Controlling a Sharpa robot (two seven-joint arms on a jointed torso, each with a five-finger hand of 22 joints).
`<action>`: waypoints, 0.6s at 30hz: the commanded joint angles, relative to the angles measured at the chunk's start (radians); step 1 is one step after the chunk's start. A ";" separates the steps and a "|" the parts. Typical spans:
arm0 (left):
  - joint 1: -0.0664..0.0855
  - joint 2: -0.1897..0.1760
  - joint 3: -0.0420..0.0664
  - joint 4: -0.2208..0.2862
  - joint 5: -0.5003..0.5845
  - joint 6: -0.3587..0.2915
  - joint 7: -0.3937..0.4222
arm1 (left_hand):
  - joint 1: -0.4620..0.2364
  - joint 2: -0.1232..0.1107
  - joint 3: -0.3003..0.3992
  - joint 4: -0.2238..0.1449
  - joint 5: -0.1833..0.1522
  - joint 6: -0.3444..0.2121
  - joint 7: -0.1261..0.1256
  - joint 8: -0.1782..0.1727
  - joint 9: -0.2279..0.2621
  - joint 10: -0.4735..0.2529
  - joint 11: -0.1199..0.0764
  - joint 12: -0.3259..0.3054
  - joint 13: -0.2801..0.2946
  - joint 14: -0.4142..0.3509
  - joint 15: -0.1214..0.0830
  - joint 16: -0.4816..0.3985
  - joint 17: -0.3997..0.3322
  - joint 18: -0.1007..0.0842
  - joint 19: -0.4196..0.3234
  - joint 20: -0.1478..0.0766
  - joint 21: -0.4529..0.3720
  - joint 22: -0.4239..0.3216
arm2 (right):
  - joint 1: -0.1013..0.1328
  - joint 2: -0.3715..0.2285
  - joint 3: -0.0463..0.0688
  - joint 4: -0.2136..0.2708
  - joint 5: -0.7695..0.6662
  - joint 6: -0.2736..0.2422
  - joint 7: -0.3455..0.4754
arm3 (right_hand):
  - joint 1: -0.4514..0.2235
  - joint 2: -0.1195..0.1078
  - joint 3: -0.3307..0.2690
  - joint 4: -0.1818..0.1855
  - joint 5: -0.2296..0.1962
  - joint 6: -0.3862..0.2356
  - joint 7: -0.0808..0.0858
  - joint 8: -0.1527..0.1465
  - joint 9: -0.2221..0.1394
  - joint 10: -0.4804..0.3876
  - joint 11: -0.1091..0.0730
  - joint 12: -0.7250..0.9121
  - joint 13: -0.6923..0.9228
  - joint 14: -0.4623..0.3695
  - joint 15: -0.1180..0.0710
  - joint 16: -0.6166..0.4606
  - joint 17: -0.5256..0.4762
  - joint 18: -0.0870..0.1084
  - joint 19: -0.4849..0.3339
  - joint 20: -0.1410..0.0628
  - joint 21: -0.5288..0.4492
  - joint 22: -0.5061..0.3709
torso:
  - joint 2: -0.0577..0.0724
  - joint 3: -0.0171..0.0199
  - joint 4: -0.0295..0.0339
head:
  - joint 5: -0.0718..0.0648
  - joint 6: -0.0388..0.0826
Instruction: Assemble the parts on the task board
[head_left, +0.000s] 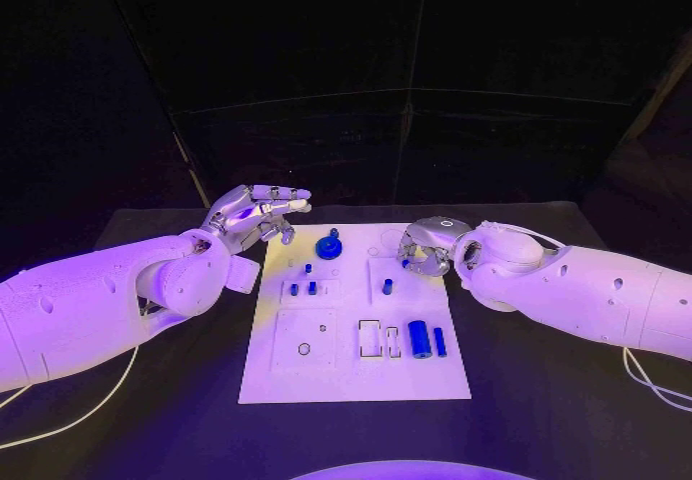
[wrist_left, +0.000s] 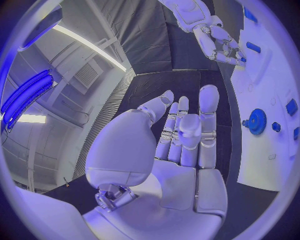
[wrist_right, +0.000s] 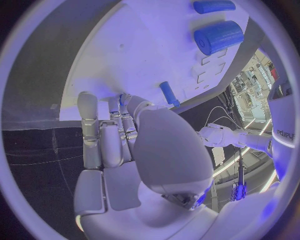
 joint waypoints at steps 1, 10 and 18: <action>0.001 0.001 0.001 0.000 0.005 0.003 0.013 | -0.002 0.001 -0.005 0.000 0.002 -0.005 0.000 -0.005 -0.001 -0.003 0.004 0.003 0.002 -0.004 0.005 0.003 0.001 0.010 -0.004 0.001 -0.005 -0.001 | -0.004 0.003 -0.003 -0.001 -0.012 0.020 -0.023 | -0.010 0.009 0.013 -0.001 -0.011 0.012 -0.002 -0.006 0.002 0.012 -0.002 -0.002 0.001 0.045 -0.001 0.001 -0.004 -0.013 0.011 -0.002 0.012 0.015 | 0.001 0.0003 -0.0013 | -0.001 -0.002; 0.001 0.001 0.001 -0.001 0.005 0.001 0.013 | -0.002 0.001 -0.006 0.000 0.002 -0.006 0.000 -0.005 -0.001 -0.003 0.004 0.003 0.002 -0.004 0.005 0.003 0.001 0.010 -0.004 0.001 -0.005 -0.001 | -0.008 0.005 -0.003 0.004 -0.045 0.000 -0.048 | -0.012 0.017 0.039 -0.028 -0.016 0.060 -0.019 0.008 0.010 0.061 -0.020 0.017 0.010 0.046 -0.015 0.006 -0.005 -0.017 0.023 -0.013 0.039 0.050 | 0.000 0.0001 -0.0006 | -0.001 -0.005; 0.001 0.001 0.001 -0.002 0.005 0.001 0.013 | 0.000 0.002 -0.006 0.000 0.002 -0.007 0.001 -0.005 -0.001 -0.004 0.004 0.004 0.002 -0.004 0.005 0.004 0.002 0.010 -0.003 0.001 -0.004 -0.001 | -0.009 0.004 -0.003 0.012 -0.060 -0.031 -0.053 | -0.020 0.017 0.046 -0.039 -0.023 0.068 -0.020 0.006 0.010 0.068 -0.022 0.017 0.011 0.048 -0.017 0.011 0.000 -0.019 0.026 -0.016 0.048 0.061 | 0.000 0.0004 -0.0007 | 0.001 -0.007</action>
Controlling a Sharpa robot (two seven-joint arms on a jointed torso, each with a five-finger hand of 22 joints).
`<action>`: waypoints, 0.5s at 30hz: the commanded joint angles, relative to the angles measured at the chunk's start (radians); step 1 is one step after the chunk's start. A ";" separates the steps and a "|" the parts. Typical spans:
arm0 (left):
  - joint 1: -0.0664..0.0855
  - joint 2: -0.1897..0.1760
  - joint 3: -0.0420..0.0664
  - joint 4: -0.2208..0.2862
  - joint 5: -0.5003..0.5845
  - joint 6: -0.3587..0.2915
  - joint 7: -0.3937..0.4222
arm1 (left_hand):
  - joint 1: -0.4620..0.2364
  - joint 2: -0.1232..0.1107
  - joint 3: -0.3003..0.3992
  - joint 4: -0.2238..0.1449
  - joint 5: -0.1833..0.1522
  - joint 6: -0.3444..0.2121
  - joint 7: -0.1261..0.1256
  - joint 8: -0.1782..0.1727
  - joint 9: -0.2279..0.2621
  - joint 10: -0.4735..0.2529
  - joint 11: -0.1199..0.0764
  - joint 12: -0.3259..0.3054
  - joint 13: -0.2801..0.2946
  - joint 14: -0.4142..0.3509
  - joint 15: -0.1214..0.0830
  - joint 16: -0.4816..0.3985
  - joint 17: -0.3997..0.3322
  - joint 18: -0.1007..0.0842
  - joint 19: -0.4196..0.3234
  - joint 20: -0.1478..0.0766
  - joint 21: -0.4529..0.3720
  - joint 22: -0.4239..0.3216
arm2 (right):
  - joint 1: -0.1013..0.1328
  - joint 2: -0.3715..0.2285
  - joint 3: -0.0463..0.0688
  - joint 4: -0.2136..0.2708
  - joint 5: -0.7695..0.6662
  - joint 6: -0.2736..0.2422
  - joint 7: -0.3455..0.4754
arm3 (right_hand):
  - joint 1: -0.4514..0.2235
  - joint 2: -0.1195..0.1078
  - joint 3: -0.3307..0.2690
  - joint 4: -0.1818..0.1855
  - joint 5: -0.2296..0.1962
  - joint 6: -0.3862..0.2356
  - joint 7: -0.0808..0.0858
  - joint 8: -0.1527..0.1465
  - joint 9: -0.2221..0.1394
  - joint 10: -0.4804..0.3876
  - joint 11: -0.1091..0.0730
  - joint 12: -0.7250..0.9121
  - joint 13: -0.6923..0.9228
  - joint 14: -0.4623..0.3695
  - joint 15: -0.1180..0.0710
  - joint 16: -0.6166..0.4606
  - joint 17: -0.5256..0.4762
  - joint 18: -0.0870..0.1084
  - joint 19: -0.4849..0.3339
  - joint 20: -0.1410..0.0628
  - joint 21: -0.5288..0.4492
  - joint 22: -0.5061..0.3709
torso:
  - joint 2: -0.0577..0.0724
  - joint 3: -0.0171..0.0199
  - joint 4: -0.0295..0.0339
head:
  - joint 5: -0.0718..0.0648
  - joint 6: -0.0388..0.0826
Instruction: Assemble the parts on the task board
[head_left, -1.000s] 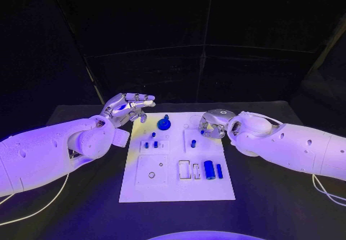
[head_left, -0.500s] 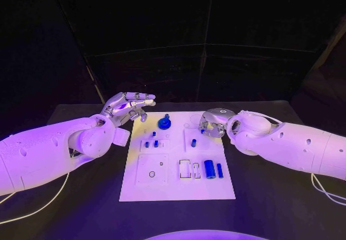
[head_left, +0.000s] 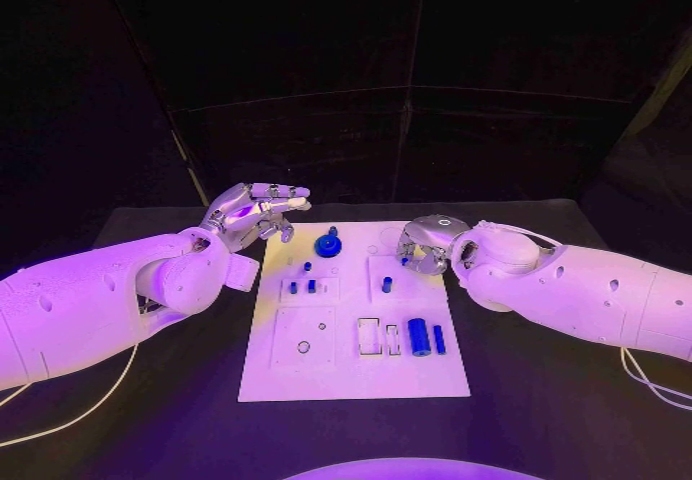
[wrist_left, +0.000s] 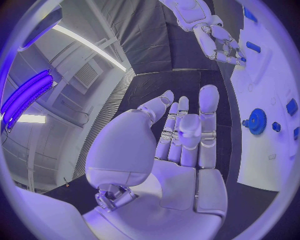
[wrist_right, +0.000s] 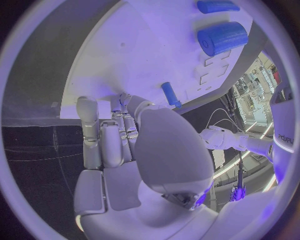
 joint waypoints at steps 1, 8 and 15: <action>0.001 0.001 0.001 0.000 0.005 0.002 0.013 | 0.000 0.003 -0.006 0.000 0.002 -0.007 0.001 -0.005 -0.001 -0.004 0.004 0.004 0.001 -0.004 0.005 0.004 0.001 0.010 -0.003 0.001 -0.004 -0.001 | -0.003 -0.001 -0.003 0.004 -0.024 -0.020 -0.018 | -0.011 0.004 0.002 -0.006 -0.007 0.009 0.001 0.002 0.001 0.009 0.001 -0.001 -0.002 0.048 -0.009 0.008 0.002 -0.019 0.005 -0.002 0.005 0.002 | 0.000 0.0002 0.0004 | 0.002 -0.002; 0.001 0.003 0.001 -0.008 0.005 -0.001 0.012 | 0.003 0.004 -0.007 -0.001 0.002 -0.009 0.001 -0.005 -0.001 -0.005 0.005 0.005 0.001 -0.004 0.006 0.005 0.000 0.010 -0.003 0.001 -0.005 -0.002 | -0.003 -0.011 -0.003 0.021 -0.026 -0.051 -0.011 | -0.020 0.003 0.003 -0.007 -0.015 0.011 0.000 0.001 0.001 0.011 0.000 -0.001 -0.001 0.048 -0.010 0.009 0.003 -0.020 0.006 -0.002 0.009 0.006 | 0.000 0.0005 -0.0005 | 0.004 -0.003; 0.001 0.004 0.001 -0.017 0.005 -0.004 0.010 | 0.005 0.003 -0.011 -0.002 0.002 -0.014 0.003 -0.006 -0.001 -0.011 0.007 0.005 0.001 -0.004 0.007 0.006 -0.001 0.010 -0.002 0.002 -0.007 -0.003 | -0.003 -0.026 -0.002 0.041 -0.024 -0.084 -0.012 | -0.027 0.001 0.003 -0.007 -0.022 0.012 0.000 -0.002 0.000 0.012 0.000 -0.003 -0.002 0.048 -0.010 0.010 0.003 -0.020 0.006 -0.002 0.010 0.008 | -0.001 0.0004 -0.0001 | 0.003 -0.004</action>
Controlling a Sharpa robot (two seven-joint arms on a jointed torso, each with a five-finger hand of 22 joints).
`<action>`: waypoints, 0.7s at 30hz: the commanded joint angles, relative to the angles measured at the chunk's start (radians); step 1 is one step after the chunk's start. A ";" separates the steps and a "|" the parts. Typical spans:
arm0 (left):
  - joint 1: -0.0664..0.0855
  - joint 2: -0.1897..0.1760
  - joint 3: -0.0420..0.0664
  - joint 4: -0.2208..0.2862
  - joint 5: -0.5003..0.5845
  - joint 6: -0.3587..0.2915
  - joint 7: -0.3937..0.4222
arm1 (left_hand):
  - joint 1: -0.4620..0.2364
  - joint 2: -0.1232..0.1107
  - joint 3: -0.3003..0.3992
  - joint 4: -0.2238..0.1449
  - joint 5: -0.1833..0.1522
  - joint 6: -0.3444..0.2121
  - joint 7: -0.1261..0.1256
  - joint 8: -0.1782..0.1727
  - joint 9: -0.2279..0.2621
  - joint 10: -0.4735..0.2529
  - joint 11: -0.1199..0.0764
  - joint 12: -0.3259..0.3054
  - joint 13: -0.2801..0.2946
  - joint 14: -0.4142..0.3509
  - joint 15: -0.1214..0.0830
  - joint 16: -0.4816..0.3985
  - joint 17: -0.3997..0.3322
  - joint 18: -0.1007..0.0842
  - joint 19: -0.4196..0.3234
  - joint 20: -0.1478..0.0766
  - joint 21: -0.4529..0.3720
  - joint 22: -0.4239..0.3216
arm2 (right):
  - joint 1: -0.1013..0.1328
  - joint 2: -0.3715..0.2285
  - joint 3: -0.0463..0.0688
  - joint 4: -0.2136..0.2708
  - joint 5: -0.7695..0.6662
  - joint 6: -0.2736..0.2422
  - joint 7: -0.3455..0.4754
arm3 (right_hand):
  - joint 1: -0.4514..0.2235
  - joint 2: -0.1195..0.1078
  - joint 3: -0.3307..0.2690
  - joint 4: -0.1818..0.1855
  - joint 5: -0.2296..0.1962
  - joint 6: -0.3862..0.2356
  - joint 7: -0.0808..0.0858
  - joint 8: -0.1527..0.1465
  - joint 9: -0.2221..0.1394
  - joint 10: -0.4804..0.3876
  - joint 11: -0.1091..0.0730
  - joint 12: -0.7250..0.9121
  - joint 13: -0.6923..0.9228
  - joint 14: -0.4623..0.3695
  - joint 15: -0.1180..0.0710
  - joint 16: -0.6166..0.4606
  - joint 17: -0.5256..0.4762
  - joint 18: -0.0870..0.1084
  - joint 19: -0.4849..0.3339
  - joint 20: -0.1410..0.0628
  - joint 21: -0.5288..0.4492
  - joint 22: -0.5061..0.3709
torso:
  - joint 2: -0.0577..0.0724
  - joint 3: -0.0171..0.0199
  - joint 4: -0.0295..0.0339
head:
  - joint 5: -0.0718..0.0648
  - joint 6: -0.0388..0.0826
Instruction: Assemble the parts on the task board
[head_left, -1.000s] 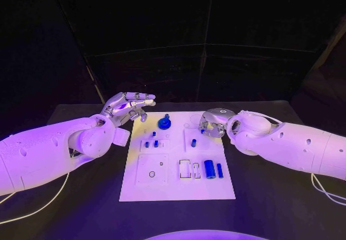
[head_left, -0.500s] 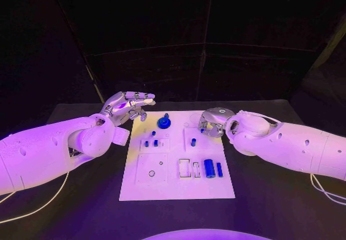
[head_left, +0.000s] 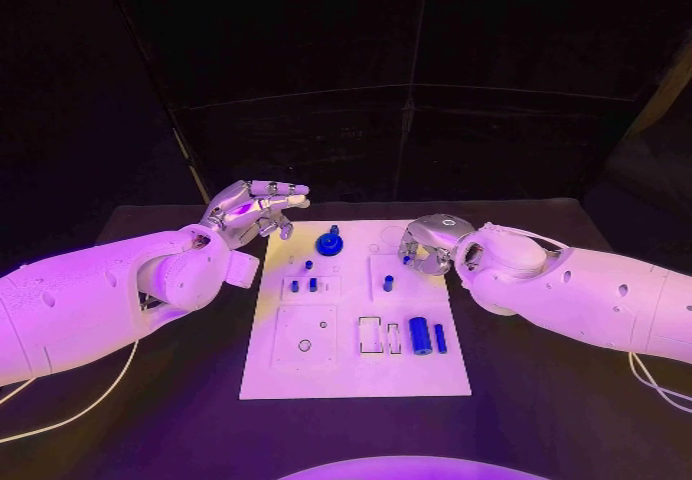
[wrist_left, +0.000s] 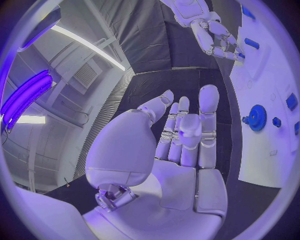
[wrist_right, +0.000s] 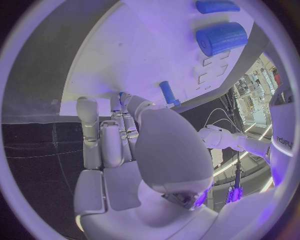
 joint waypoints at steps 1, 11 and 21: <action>0.001 0.002 0.001 -0.003 0.004 -0.003 0.009 | 0.005 0.003 -0.004 0.000 0.002 -0.005 0.002 -0.006 -0.001 -0.006 0.002 0.005 0.001 -0.001 0.003 0.006 -0.001 0.010 -0.002 0.002 -0.003 -0.001 | 0.002 -0.007 0.000 0.010 -0.005 -0.048 -0.003 | -0.011 -0.002 0.000 -0.004 -0.005 0.005 0.000 -0.001 0.001 0.005 0.000 -0.006 -0.001 0.052 -0.007 0.007 0.000 -0.020 0.006 -0.002 0.007 0.001 | -0.001 -0.0006 -0.0002 | -0.001 0.000; 0.001 0.002 0.001 -0.012 0.004 -0.018 -0.001 | 0.005 0.004 -0.004 0.000 0.002 -0.006 0.002 -0.006 -0.001 -0.007 0.002 0.006 0.001 -0.001 0.004 0.005 -0.002 0.011 -0.003 0.003 -0.006 -0.003 | 0.002 -0.045 0.001 0.042 0.025 -0.078 -0.002 | -0.018 -0.006 0.000 -0.004 -0.004 0.004 0.000 -0.004 0.000 0.003 0.000 -0.008 -0.002 0.053 -0.006 0.010 0.005 -0.020 0.005 -0.002 0.007 0.001 | -0.001 -0.0013 0.0006 | 0.007 0.002; 0.001 -0.003 0.001 -0.016 0.004 -0.033 -0.004 | 0.005 0.006 -0.005 0.001 0.003 -0.007 0.003 -0.006 -0.001 -0.009 0.002 0.006 0.001 -0.002 0.004 0.005 -0.003 0.012 -0.005 0.003 -0.010 -0.007 | 0.009 -0.135 0.014 0.212 0.053 -0.135 -0.013 | -0.025 -0.011 0.007 -0.008 0.016 0.005 0.000 -0.008 -0.001 0.004 0.000 -0.012 -0.002 0.052 -0.006 0.011 0.003 -0.020 0.005 -0.003 0.010 0.005 | -0.001 -0.0018 -0.0011 | 0.015 0.000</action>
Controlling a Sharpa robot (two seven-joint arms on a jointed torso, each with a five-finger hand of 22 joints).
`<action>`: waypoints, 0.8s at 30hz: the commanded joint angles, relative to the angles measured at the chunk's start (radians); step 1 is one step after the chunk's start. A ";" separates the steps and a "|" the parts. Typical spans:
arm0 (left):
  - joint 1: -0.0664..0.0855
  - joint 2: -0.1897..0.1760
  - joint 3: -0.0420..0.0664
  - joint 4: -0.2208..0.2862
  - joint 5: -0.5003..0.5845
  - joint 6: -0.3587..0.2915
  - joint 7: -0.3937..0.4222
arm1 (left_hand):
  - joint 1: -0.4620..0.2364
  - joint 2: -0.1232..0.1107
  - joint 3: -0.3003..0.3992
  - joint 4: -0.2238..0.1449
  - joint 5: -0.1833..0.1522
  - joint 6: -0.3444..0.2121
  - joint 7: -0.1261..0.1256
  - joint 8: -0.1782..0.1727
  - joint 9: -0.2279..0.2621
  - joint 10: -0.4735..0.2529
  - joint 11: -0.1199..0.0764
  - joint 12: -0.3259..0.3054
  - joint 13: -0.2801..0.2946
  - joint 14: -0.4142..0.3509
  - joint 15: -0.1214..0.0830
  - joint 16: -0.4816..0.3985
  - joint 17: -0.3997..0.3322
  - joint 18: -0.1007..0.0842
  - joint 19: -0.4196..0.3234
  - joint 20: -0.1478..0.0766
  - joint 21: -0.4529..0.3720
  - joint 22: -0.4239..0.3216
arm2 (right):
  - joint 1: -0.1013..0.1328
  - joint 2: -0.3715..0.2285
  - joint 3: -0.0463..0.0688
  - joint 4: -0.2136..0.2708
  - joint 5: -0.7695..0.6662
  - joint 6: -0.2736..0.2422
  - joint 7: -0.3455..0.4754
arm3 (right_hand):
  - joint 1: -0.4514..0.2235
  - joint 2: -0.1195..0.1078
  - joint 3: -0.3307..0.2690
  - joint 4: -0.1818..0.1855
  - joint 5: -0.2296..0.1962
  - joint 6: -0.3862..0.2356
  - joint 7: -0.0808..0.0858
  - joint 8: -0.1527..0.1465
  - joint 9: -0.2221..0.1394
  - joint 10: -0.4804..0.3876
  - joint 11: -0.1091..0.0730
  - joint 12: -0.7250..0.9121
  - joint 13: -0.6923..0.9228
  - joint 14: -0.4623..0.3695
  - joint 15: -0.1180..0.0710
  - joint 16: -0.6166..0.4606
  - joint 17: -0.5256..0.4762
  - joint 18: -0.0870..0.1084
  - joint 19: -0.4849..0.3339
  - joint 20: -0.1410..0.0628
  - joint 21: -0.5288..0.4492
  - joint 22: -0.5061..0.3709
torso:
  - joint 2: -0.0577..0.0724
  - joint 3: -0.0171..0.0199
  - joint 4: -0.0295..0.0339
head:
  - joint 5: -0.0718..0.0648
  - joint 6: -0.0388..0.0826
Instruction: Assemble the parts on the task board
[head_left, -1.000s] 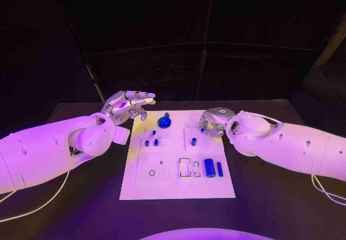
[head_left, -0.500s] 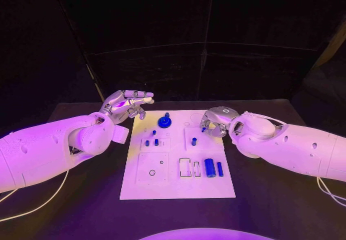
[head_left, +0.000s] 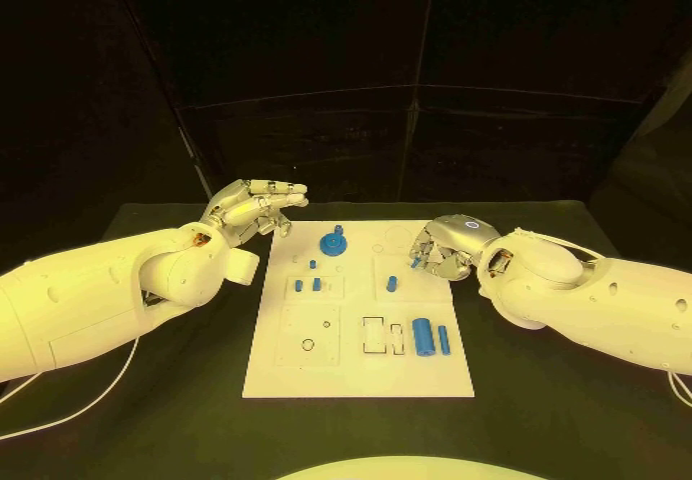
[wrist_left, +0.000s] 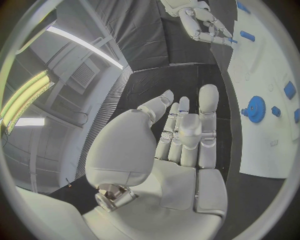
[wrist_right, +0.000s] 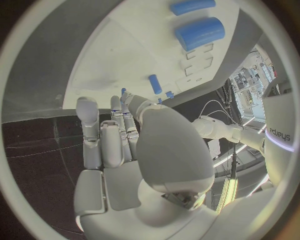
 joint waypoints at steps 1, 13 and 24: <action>0.001 0.001 0.001 0.000 0.004 -0.010 0.003 | 0.005 0.006 -0.005 0.001 0.003 -0.007 0.003 -0.006 -0.001 -0.005 -0.001 0.006 0.001 -0.002 0.004 0.005 -0.001 0.012 -0.005 0.003 -0.003 -0.001 | 0.005 -0.012 0.018 0.060 0.019 -0.084 0.003 | -0.014 -0.001 0.004 -0.005 0.012 0.005 0.000 -0.005 0.000 0.004 0.000 -0.006 -0.002 0.052 -0.007 0.007 0.000 -0.021 0.006 -0.003 0.008 0.004 | 0.000 -0.0004 -0.0011 | 0.001 0.000; 0.001 0.007 0.001 -0.001 0.004 -0.008 0.004 | 0.005 0.006 -0.005 0.001 0.003 -0.007 0.003 -0.006 -0.001 -0.005 -0.001 0.006 0.001 -0.002 0.004 0.005 -0.001 0.012 -0.005 0.003 -0.003 -0.001 | 0.007 0.015 0.042 0.155 0.021 -0.092 0.007 | -0.018 -0.003 0.007 -0.007 0.009 0.007 0.000 -0.006 0.000 0.006 0.000 -0.007 -0.001 0.053 -0.006 0.010 0.003 -0.022 0.008 -0.002 0.013 0.011 | 0.001 -0.0025 0.0007 | 0.018 -0.002; 0.002 0.021 0.001 -0.004 0.004 -0.011 0.006 | 0.006 0.007 -0.006 0.001 0.003 -0.008 0.003 -0.006 -0.001 -0.007 -0.001 0.007 0.001 -0.002 0.005 0.005 -0.002 0.012 -0.004 0.004 -0.002 -0.001 | 0.006 0.145 0.025 0.090 0.014 0.021 -0.016 | -0.020 -0.002 0.009 -0.007 0.004 0.007 0.000 -0.008 0.000 0.005 0.001 -0.008 -0.002 0.052 -0.006 0.009 0.000 -0.021 0.004 -0.002 0.009 0.004 | 0.001 -0.0024 -0.0015 | 0.065 -0.010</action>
